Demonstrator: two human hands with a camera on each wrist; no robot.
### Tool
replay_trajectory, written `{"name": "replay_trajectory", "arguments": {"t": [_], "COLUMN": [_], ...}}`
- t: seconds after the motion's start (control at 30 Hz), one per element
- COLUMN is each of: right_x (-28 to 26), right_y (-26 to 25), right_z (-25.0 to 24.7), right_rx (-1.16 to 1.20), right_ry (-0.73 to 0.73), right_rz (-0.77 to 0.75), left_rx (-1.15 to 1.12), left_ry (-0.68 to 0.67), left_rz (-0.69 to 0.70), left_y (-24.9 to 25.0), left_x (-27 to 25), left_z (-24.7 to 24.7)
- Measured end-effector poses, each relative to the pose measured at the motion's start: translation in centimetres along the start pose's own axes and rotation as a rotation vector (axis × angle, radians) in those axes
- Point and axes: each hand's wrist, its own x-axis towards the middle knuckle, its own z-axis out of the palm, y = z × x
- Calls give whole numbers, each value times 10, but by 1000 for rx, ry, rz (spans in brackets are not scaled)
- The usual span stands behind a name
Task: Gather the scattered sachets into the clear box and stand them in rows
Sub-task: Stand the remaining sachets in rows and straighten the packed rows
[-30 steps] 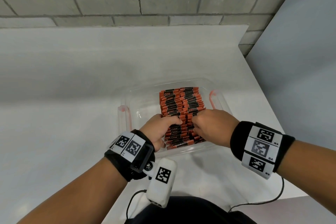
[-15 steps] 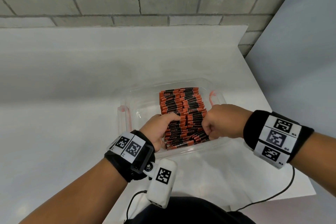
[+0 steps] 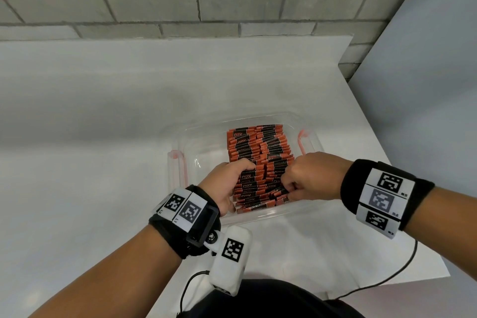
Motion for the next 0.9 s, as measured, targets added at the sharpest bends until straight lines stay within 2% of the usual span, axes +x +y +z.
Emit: {"name": "replay_trajectory", "arguments": {"t": [0.23,0.7,0.83,0.9], "right_x": [3,0,-3,-9], "right_y": [0,-3,-4,-3], "right_z": [2,10,6,4], "right_rx": [45,203,322,487], "right_ry": [-36,44,7,121], "right_rz": [-43,34,80,163], "left_rx": [-32,-6,5,7], "left_ry": [-7,1,16,40], "left_rz": [10,-1,-24,-38], "left_y": [1,2,2,2], "left_x": [-2,-4,-6,-6], "left_z": [1,3,3,2]}}
